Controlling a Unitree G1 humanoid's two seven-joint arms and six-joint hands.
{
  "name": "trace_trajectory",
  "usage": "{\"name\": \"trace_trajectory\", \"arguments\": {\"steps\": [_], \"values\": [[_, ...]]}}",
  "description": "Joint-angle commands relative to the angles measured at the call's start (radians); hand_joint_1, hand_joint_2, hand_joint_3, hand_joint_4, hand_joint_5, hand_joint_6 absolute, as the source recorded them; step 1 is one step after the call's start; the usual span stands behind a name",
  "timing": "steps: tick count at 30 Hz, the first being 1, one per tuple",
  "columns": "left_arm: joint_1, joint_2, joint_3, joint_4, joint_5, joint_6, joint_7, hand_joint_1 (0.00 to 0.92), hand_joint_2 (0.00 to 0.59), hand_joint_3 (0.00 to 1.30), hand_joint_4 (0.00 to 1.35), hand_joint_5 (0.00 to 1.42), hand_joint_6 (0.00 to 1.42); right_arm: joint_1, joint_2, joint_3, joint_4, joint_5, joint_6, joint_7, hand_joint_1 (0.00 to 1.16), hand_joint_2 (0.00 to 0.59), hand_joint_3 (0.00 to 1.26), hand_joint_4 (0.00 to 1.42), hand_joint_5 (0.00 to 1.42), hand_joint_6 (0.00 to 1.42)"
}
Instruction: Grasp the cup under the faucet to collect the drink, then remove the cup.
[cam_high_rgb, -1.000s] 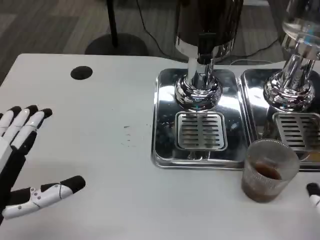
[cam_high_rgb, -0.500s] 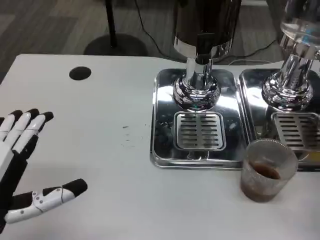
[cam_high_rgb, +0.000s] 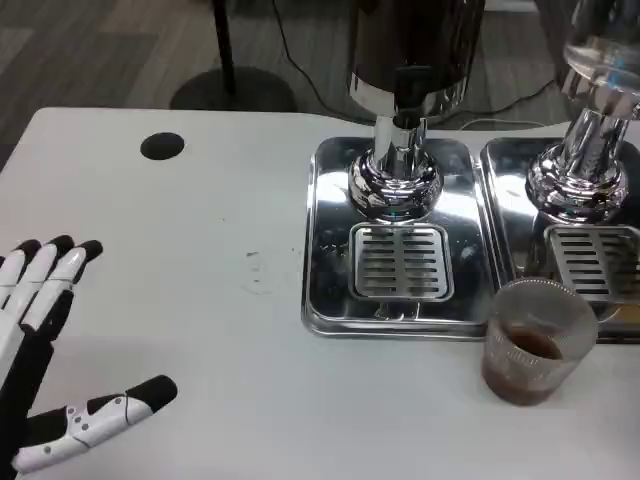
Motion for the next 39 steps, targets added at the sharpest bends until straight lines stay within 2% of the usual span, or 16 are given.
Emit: {"name": "trace_trajectory", "arguments": {"steps": [1, 7, 12, 19, 23, 25, 31, 35, 39], "values": [[0.012, -0.011, -0.005, 0.016, 0.000, -0.012, 0.027, 0.000, 0.072, 0.08, 0.00, 0.00, 0.00, -0.038, -0.035, 0.007, 0.025, -0.035, -0.024, -0.019, 0.65, 0.498, 0.38, 0.33, 0.24, 0.12], [0.021, -0.023, -0.004, 0.026, -0.001, -0.015, 0.048, 0.000, 0.067, 0.08, 0.00, 0.00, 0.00, -0.084, -0.062, 0.006, 0.056, -0.092, 0.003, -0.070, 0.64, 0.575, 0.44, 0.39, 0.28, 0.08], [0.032, -0.027, 0.004, 0.043, -0.006, -0.016, 0.063, 0.000, 0.067, 0.08, 0.00, 0.00, 0.00, -0.095, -0.082, 0.041, 0.038, -0.169, 0.026, -0.091, 0.66, 0.586, 0.47, 0.44, 0.33, 0.11], [0.048, -0.046, 0.000, 0.071, -0.003, 0.000, 0.083, 0.000, 0.067, 0.08, 0.00, 0.00, 0.00, -0.108, -0.099, 0.066, 0.042, -0.212, 0.046, -0.109, 0.68, 0.586, 0.48, 0.45, 0.34, 0.13], [0.061, -0.057, -0.003, 0.075, 0.000, -0.004, 0.098, 0.000, 0.067, 0.08, 0.00, 0.00, 0.00, -0.115, -0.092, 0.071, 0.035, -0.243, 0.103, -0.134, 0.70, 0.586, 0.47, 0.41, 0.29, 0.09], [0.069, -0.061, -0.006, 0.073, 0.003, -0.007, 0.103, 0.000, 0.067, 0.09, 0.00, 0.00, 0.00, -0.114, -0.077, 0.064, 0.030, -0.260, 0.158, -0.168, 0.70, 0.586, 0.46, 0.41, 0.29, 0.07], [0.071, -0.067, -0.001, 0.048, 0.000, 0.003, 0.097, 0.000, 0.067, 0.09, 0.00, 0.00, 0.00, -0.126, -0.070, 0.075, 0.038, -0.264, 0.247, -0.198, 0.69, 0.586, 0.45, 0.39, 0.29, 0.07], [0.068, -0.069, 0.000, 0.040, 0.002, 0.013, 0.094, 0.000, 0.067, 0.09, 0.00, 0.00, 0.00, -0.135, -0.075, 0.086, 0.047, -0.253, 0.259, -0.200, 0.69, 0.586, 0.45, 0.41, 0.30, 0.08], [0.079, -0.083, 0.004, 0.044, 0.002, 0.020, 0.111, 0.000, 0.067, 0.09, 0.00, 0.00, 0.00, -0.133, -0.076, 0.079, 0.060, -0.226, 0.264, -0.202, 0.69, 0.586, 0.44, 0.41, 0.30, 0.08]]}}
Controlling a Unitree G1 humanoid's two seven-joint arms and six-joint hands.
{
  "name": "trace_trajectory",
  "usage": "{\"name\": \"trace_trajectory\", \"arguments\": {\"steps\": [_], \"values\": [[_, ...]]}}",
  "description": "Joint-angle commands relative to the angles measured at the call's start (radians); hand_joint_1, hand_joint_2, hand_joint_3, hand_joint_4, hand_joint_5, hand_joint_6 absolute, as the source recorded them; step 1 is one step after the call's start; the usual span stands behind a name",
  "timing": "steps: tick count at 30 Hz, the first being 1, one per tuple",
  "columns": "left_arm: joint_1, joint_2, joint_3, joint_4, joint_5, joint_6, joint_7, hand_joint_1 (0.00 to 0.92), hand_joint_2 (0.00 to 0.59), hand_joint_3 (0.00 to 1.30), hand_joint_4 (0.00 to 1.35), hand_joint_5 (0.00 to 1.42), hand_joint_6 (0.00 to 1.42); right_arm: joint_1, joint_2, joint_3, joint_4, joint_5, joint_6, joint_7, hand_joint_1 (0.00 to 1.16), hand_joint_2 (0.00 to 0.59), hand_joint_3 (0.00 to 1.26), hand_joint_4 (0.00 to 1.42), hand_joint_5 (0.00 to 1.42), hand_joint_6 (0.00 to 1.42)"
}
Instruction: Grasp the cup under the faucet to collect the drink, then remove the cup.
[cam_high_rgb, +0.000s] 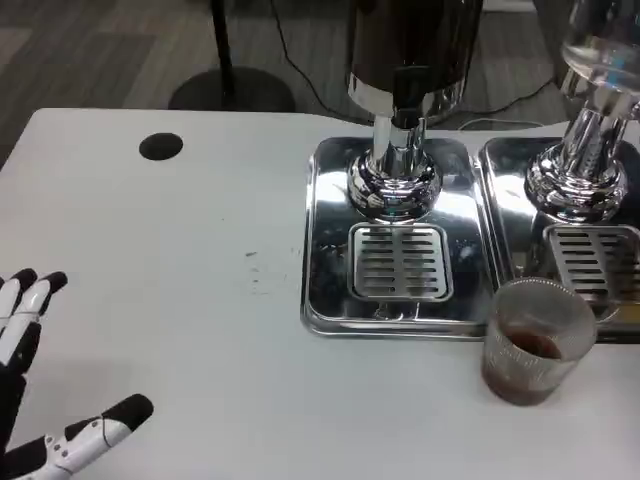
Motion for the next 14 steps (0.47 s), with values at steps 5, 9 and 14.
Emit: {"name": "trace_trajectory", "arguments": {"steps": [5, 9, 14], "values": [[0.032, -0.048, 0.021, -0.014, -0.007, 0.020, 0.049, 0.000, 0.067, 0.09, 0.00, 0.00, 0.00, -0.020, -0.004, -0.003, 0.030, 0.042, 0.021, -0.019, 0.68, 0.586, 0.44, 0.39, 0.30, 0.08], [0.062, -0.067, 0.037, -0.033, -0.016, 0.012, 0.062, 0.000, 0.067, 0.09, 0.00, 0.00, 0.00, -0.025, -0.004, 0.003, 0.034, 0.055, 0.018, -0.015, 0.68, 0.586, 0.43, 0.39, 0.30, 0.08], [0.101, -0.067, 0.047, -0.043, -0.012, -0.016, 0.078, 0.000, 0.067, 0.09, 0.00, 0.00, 0.00, -0.012, -0.002, 0.015, 0.027, 0.049, 0.013, -0.021, 0.67, 0.586, 0.43, 0.39, 0.30, 0.08]]}}
